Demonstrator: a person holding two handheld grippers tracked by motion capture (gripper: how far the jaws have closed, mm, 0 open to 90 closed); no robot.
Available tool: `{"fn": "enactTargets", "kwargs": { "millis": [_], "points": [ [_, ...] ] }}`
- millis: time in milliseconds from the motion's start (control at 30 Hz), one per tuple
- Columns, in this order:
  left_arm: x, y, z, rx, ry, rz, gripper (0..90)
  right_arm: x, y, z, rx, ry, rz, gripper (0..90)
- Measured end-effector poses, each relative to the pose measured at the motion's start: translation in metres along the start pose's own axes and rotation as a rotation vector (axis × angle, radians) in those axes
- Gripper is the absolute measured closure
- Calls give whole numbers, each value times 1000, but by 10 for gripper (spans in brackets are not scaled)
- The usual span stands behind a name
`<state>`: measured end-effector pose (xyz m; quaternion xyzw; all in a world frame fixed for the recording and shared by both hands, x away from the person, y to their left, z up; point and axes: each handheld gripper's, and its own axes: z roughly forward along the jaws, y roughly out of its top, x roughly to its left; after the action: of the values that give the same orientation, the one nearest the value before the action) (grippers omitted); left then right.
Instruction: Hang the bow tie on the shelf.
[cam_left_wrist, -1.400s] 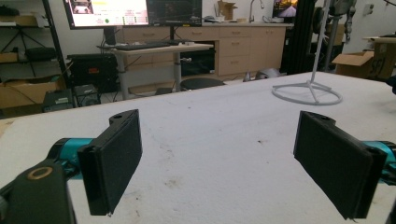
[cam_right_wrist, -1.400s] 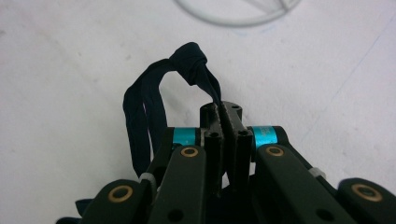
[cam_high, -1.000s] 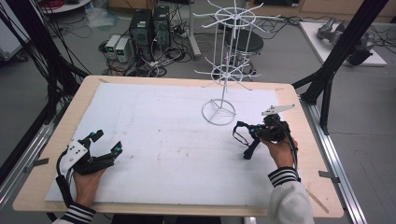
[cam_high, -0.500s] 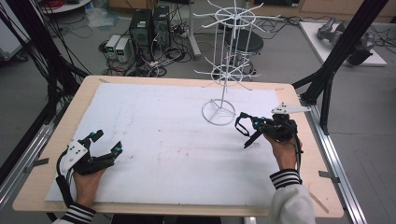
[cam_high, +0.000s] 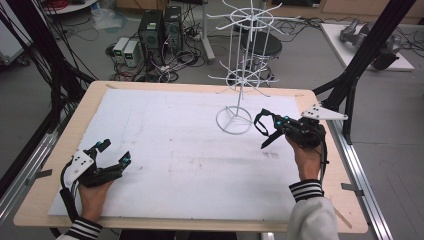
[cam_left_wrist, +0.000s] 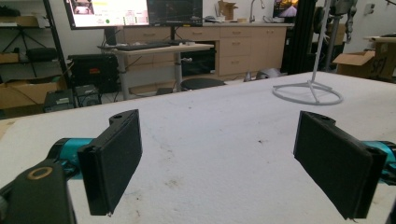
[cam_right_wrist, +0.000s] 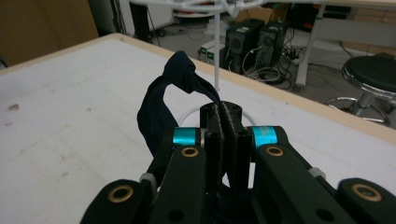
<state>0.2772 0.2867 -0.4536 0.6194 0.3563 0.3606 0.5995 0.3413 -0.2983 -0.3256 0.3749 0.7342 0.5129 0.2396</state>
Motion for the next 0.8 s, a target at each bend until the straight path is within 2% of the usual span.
{"fn": "enactTargets", "kwargs": {
  "millis": [333, 533, 800],
  "points": [
    [0, 0, 0, -3, 0, -5, 158, 1, 15, -1, -61, -2, 2, 875],
    [0, 0, 0, -2, -1, -1, 157, 3, 25, -2, -93, -13, -18, 874],
    [0, 0, 0, -3, 0, -2, 158, 0, 31, -2, -117, -34, -1, 874]
  ]
}}
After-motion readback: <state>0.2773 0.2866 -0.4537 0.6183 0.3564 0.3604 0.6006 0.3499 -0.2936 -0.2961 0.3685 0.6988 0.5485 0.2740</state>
